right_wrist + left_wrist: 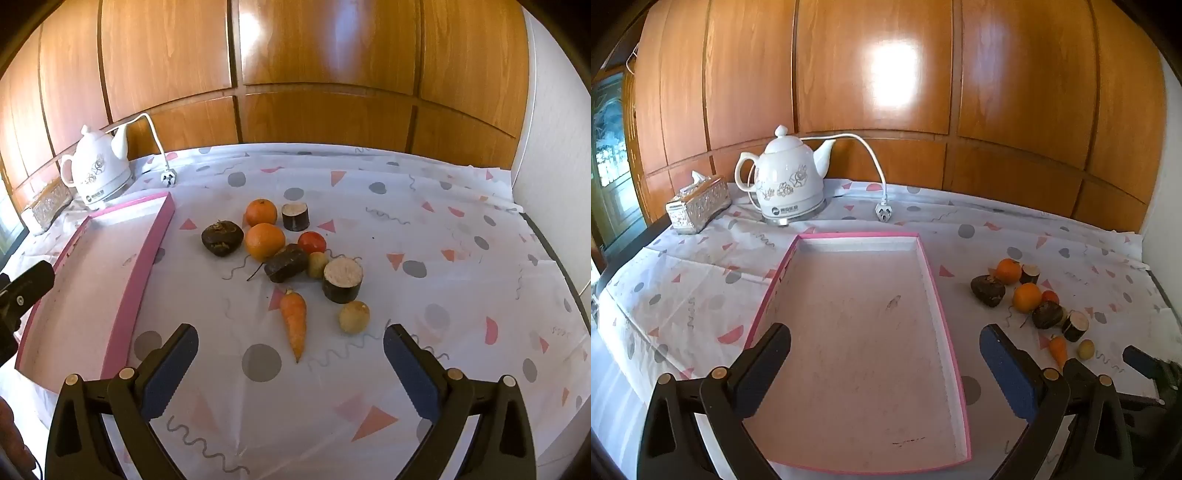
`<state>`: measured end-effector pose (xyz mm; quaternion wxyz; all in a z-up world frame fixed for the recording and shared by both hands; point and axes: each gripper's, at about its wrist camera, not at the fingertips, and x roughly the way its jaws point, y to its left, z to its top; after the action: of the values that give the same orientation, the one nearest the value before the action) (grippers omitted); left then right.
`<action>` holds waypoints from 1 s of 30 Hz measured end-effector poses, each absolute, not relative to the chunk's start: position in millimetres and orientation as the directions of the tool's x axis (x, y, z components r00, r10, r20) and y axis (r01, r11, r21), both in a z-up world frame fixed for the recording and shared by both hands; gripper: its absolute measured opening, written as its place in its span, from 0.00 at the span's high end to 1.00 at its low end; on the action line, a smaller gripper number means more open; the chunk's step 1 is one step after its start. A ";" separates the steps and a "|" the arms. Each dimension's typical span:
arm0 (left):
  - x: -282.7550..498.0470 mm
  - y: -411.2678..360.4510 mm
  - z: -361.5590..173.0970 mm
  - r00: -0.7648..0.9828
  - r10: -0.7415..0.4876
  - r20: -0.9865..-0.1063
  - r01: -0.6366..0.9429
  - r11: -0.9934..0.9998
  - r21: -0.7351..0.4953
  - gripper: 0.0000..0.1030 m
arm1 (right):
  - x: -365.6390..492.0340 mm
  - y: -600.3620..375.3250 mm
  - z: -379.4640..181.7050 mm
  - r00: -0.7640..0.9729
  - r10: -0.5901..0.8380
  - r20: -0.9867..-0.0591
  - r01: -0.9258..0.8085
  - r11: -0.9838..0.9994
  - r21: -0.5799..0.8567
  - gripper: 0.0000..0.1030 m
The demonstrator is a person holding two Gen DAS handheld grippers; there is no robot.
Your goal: Organize fruits
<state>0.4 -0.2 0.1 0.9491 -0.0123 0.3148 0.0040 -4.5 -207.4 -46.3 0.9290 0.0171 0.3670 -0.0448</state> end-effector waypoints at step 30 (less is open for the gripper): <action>-3.3 -3.3 -0.6 0.813 -0.036 -0.581 0.008 0.999 -0.050 0.00 | -13.9 -182.7 -25.7 0.789 -0.122 -0.602 0.065 0.991 -0.116 0.01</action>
<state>-3.3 -3.3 -0.6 0.9519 -0.0227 0.3053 -0.0115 -13.9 -182.7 -25.7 0.9448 -0.0444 0.3208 -0.0495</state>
